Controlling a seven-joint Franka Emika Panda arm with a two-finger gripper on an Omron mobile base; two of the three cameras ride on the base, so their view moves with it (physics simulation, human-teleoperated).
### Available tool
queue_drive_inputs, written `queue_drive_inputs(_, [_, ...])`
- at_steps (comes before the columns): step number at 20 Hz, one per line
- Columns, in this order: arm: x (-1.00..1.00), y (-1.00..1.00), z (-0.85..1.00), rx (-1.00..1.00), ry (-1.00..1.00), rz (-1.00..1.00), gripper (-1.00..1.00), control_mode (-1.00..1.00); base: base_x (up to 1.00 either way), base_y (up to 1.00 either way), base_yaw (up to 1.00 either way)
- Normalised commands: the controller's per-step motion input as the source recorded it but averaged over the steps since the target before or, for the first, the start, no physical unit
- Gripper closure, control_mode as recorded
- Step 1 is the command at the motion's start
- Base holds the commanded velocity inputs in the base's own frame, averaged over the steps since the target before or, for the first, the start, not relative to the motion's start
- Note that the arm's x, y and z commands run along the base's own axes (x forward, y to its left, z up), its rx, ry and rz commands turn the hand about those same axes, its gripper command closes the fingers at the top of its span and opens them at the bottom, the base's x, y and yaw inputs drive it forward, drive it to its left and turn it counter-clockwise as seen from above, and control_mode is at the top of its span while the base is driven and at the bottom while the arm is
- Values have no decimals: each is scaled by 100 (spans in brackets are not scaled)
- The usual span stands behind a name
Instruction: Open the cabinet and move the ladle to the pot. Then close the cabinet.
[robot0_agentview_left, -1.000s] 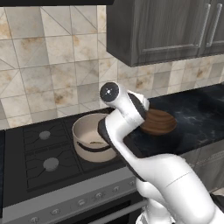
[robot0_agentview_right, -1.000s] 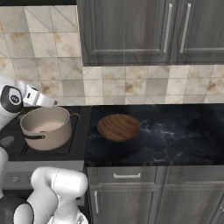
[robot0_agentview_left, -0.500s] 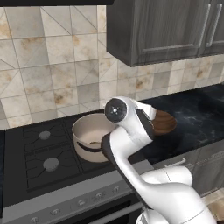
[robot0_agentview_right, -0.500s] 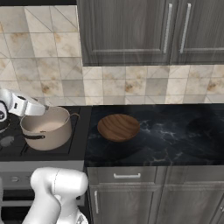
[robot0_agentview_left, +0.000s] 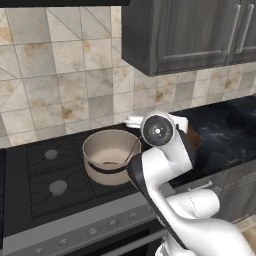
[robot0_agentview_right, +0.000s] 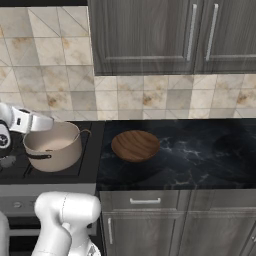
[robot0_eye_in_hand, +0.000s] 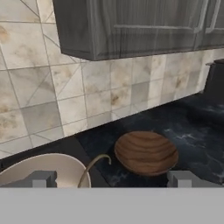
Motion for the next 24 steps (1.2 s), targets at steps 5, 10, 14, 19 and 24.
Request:
queue_drive_inputs(5, [-6, 0, 12, 0, 0, 11, -100, -100, 0, 0, 0])
queue_drive_inputs(10, [-10, -9, 2, 0, 1, 17, -100, -100, 0, 0, 0])
queue_drive_inputs(14, [-20, -7, 3, 0, 0, 21, -100, -100, 0, 0, 0])
queue_drive_inputs(19, [-32, -1, 7, 0, -1, 15, -100, -100, 0, 0, 0])
queue_drive_inputs(24, [-68, 0, 12, 0, -11, 1, -100, -100, 0, 0, 0])
